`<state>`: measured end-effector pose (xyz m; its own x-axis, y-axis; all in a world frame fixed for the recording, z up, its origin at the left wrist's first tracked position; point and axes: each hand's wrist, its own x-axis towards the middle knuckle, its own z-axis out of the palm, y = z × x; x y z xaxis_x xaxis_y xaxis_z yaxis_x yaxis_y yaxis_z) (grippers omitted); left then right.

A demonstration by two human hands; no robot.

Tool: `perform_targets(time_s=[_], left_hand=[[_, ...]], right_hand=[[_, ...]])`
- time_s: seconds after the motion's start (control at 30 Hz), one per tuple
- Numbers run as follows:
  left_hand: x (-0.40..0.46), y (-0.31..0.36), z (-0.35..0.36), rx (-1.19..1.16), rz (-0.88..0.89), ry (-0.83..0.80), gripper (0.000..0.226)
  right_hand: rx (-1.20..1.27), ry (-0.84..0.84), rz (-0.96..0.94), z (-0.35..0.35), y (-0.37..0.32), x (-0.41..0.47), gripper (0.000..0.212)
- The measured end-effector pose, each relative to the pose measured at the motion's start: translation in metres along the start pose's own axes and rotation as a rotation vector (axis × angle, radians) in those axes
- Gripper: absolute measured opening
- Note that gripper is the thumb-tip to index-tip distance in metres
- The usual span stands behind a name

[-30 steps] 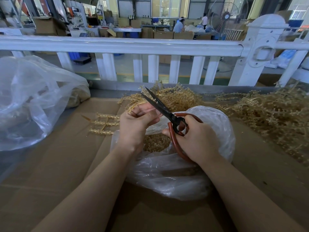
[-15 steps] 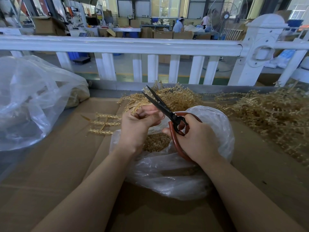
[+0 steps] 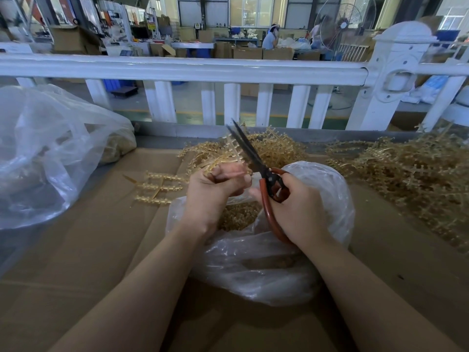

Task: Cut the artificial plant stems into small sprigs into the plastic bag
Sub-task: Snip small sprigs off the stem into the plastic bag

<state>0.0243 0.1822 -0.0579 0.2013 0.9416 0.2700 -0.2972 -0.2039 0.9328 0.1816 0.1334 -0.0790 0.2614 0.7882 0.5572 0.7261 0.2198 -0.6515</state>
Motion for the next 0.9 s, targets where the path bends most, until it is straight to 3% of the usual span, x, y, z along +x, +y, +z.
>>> perform_targets(time_s=[0.17, 0.53, 0.8, 0.9], left_hand=[[-0.0025, -0.0032, 0.0051, 0.107, -0.042, -0.08, 0.009], [-0.0032, -0.0032, 0.0048, 0.27, 0.029, -0.185, 0.021], [-0.0064, -0.003, 0.0092, 0.391, 0.022, -0.023, 0.016], [-0.0063, -0.0017, 0.0057, 0.382, 0.071, 0.049, 0.024]], right_hand=[[0.385, -0.072, 0.162, -0.0046, -0.0061, 0.0035, 0.01], [0.441, -0.106, 0.243, -0.0062, -0.0064, 0.0084, 0.012], [0.469, -0.097, 0.268, -0.0029, -0.0056, 0.0084, 0.015], [0.494, -0.058, 0.287, -0.0032, -0.0049, 0.0077, 0.014]])
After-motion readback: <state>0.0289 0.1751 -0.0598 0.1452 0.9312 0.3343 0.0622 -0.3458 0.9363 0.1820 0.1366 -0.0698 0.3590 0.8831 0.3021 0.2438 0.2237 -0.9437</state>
